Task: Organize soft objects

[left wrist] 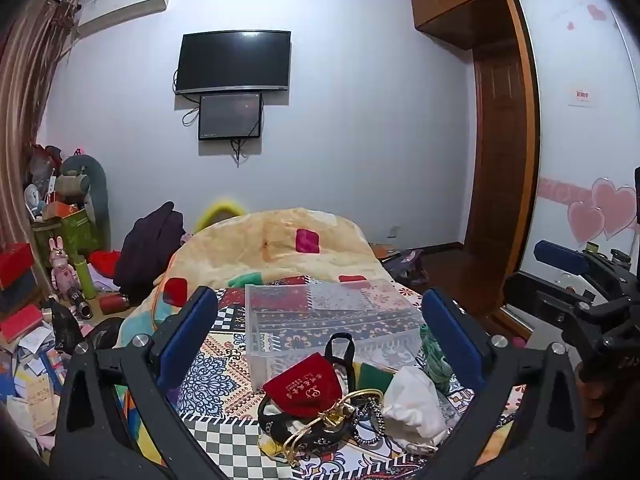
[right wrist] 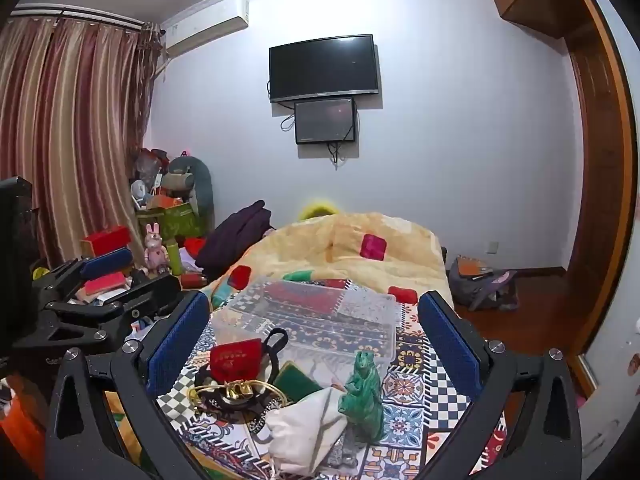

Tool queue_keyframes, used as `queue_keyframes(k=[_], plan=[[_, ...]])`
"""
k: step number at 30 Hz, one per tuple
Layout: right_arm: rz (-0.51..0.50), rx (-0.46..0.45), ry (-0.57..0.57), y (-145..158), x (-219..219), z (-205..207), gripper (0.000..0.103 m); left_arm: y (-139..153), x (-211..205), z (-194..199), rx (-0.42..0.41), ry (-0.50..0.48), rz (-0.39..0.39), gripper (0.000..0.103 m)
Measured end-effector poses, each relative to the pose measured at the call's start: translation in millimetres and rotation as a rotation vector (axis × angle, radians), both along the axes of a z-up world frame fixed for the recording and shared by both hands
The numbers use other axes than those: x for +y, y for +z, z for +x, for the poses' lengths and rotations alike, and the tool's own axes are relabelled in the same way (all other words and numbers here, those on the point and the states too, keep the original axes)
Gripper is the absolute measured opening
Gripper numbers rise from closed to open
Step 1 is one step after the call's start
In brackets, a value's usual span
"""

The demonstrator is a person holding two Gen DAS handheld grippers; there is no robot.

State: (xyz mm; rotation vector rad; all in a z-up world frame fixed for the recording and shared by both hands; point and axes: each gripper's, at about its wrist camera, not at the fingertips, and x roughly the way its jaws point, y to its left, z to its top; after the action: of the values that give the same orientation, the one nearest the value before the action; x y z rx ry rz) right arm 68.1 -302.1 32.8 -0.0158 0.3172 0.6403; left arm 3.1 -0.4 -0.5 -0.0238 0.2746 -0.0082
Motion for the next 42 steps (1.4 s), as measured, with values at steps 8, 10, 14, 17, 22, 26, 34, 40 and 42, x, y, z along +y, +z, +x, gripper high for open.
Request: queue_keyframes(k=[8, 10, 14, 17, 22, 26, 34, 40, 42], plan=[[0.001, 0.001, -0.003, 1, 3, -3, 0.103, -1, 0, -5, -0.008, 0.003, -0.007, 0.103], [0.0, 0.002, -0.005, 1, 4, -3, 0.103, -1, 1, -5, -0.009, 0.003, -0.008, 0.103], [0.007, -0.004, -0.001, 0, 3, -2, 0.103, -1, -1, -6, -0.013, -0.002, -0.003, 0.103], [0.011, -0.004, 0.0, 0, 3, -3, 0.103, 0, -2, -7, -0.015, -0.006, -0.001, 0.103], [0.019, -0.008, 0.001, 0, -1, -3, 0.103, 2, -2, -10, -0.016, -0.01, -0.001, 0.103], [0.021, -0.009, 0.0, 0, -2, -4, 0.103, 2, -2, -11, -0.018, -0.014, -0.002, 0.103], [0.024, -0.008, 0.001, 2, -2, -4, 0.103, 4, -2, -11, -0.018, -0.015, -0.002, 0.103], [0.029, -0.008, 0.001, 4, -3, -5, 0.103, 4, -2, -11, -0.019, -0.013, -0.001, 0.103], [0.029, -0.008, 0.001, 5, -3, -5, 0.103, 4, -2, -11, -0.019, -0.013, -0.002, 0.103]])
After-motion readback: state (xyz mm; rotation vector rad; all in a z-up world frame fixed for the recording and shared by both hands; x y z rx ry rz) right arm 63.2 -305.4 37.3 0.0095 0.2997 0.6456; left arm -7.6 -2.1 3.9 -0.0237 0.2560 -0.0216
